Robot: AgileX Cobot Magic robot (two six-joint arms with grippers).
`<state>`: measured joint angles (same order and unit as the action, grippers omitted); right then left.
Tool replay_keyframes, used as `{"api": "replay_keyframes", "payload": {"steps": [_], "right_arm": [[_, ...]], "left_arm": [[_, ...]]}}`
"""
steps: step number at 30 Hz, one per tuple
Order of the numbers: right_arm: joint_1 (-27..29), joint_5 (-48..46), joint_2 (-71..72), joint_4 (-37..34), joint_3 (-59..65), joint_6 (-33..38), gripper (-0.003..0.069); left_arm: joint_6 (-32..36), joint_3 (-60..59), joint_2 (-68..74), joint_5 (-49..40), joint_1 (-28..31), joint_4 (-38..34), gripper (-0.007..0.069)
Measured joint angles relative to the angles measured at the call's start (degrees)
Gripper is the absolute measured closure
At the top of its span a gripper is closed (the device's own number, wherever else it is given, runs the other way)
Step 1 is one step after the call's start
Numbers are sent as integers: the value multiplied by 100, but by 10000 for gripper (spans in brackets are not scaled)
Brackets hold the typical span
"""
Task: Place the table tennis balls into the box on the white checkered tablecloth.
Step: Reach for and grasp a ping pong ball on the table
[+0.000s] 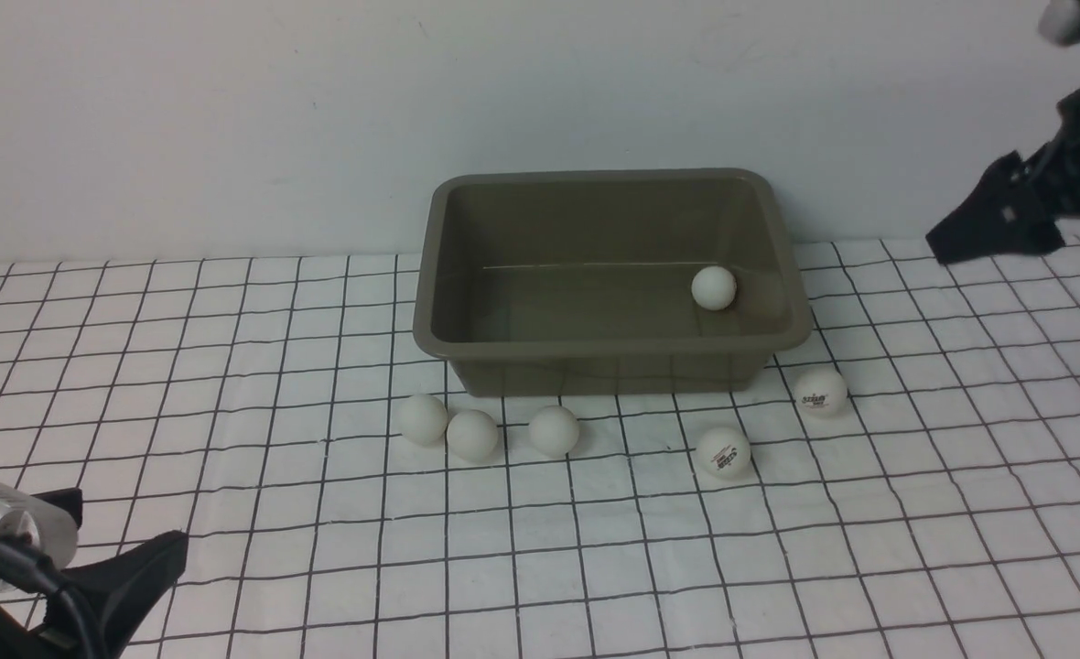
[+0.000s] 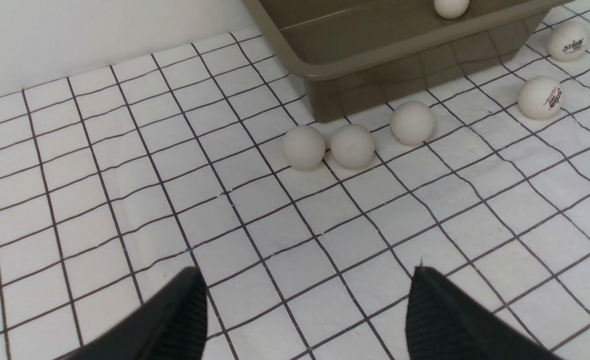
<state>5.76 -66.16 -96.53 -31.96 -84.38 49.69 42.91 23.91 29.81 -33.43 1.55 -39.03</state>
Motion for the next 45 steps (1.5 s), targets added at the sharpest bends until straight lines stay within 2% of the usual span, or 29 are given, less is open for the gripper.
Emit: {"api": "replay_keyframes", "payload": {"steps": [4,7,15,19,29,35,39,45], "right_arm": [[-143,231,-164,0,582,131,124],[-355,628,-384,8,990,509,124],[-902,1720,-812,46,1113,1390,124],[-1101,2301,-1110,211,1113,1450,124],[-1114,2929,-1685,237,1113,1450,124],[-1114,3225,-1846,-31,1113,1627,130],[-1114,3441,-1868,-275,1113,1709,188],[-1114,3464,-1868,-311,1113,1728,315]], "left_arm": [[29,0,0,47,0,-12,143],[51,0,0,47,0,-12,143],[53,0,0,47,0,-21,143],[58,0,0,41,0,-21,143],[58,0,0,-55,0,-5,143],[58,0,0,-67,0,-2,143],[58,0,0,-67,0,-2,143],[60,0,0,-67,0,2,143]]}}
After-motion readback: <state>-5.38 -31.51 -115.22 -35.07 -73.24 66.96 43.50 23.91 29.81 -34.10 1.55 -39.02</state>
